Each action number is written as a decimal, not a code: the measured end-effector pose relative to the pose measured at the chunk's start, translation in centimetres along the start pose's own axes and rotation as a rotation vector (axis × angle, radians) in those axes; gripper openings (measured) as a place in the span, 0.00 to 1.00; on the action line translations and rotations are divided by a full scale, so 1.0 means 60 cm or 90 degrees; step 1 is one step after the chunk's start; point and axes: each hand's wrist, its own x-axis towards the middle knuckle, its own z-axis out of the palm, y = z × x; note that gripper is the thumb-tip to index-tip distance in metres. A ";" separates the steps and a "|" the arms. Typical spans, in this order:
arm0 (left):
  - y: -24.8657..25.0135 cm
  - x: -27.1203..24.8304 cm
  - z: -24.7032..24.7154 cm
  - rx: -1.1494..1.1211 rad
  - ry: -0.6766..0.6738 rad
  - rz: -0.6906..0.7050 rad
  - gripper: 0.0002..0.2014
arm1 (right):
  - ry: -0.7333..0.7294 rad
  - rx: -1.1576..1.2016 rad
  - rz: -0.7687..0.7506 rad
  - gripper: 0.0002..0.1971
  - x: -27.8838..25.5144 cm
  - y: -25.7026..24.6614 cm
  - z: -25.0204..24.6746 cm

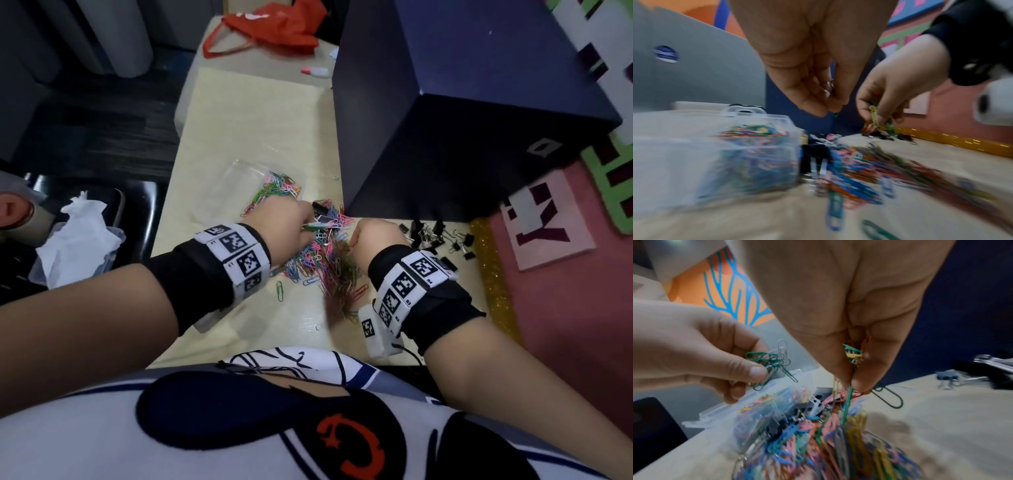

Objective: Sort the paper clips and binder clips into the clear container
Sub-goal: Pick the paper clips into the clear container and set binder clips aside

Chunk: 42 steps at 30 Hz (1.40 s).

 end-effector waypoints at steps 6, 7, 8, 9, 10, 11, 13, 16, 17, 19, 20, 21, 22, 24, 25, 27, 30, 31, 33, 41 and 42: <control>-0.067 0.004 -0.036 -0.023 0.035 -0.119 0.13 | 0.064 0.213 -0.024 0.08 0.027 -0.061 -0.026; -0.073 0.003 -0.037 -0.021 0.028 -0.130 0.13 | 0.083 0.265 -0.033 0.08 0.034 -0.073 -0.027; -0.079 0.003 -0.037 -0.021 0.021 -0.139 0.13 | 0.103 0.308 -0.044 0.08 0.041 -0.086 -0.028; -0.084 0.002 -0.036 -0.024 0.018 -0.145 0.13 | 0.119 0.343 -0.053 0.06 0.048 -0.098 -0.029; -0.089 0.002 -0.035 -0.029 0.015 -0.149 0.13 | 0.122 0.371 -0.063 0.03 0.053 -0.109 -0.031; -0.093 0.002 -0.033 -0.034 0.014 -0.152 0.14 | 0.111 0.391 -0.073 0.05 0.058 -0.119 -0.034; -0.100 0.004 -0.031 -0.039 0.017 -0.155 0.16 | 0.053 0.406 -0.093 0.17 0.069 -0.132 -0.036; -0.109 0.007 -0.029 -0.043 0.048 -0.154 0.16 | 0.038 0.384 -0.101 0.21 0.078 -0.130 -0.041; -0.109 0.008 -0.029 -0.042 0.055 -0.147 0.15 | 0.057 0.375 -0.092 0.19 0.079 -0.122 -0.042; -0.104 0.008 -0.027 -0.029 0.053 -0.106 0.16 | 0.083 0.343 -0.060 0.13 0.075 -0.102 -0.041; -0.100 0.006 -0.024 -0.011 0.043 -0.074 0.17 | 0.077 0.316 -0.038 0.11 0.075 -0.091 -0.038; -0.094 0.004 -0.021 0.023 0.027 -0.040 0.18 | 0.050 0.263 -0.021 0.12 0.073 -0.079 -0.034; -0.088 0.002 -0.016 0.074 0.005 -0.014 0.19 | 0.004 0.195 -0.001 0.13 0.072 -0.068 -0.028; -0.084 -0.001 -0.006 0.167 -0.034 -0.003 0.19 | -0.063 0.089 0.033 0.14 0.065 -0.045 -0.011; -0.084 -0.002 -0.004 0.184 -0.049 -0.018 0.19 | -0.077 0.059 0.041 0.15 0.060 -0.034 -0.001; -0.084 0.000 0.000 0.192 -0.066 -0.049 0.20 | -0.090 0.055 0.047 0.17 0.046 -0.014 0.020; -0.074 0.004 0.000 0.195 -0.074 -0.068 0.21 | -0.122 0.060 0.032 0.18 0.027 0.003 0.042; -0.069 0.003 -0.001 0.192 -0.070 -0.067 0.22 | -0.137 0.054 0.027 0.19 0.022 0.007 0.044; -0.058 -0.001 -0.004 0.187 -0.035 -0.039 0.21 | -0.142 0.049 0.028 0.18 0.019 0.011 0.041; 0.006 -0.025 0.032 0.200 -0.119 0.189 0.17 | -0.168 0.025 0.108 0.30 -0.015 0.034 0.056; 0.013 -0.023 0.040 0.214 -0.121 0.198 0.18 | -0.196 0.010 0.110 0.39 -0.022 0.038 0.061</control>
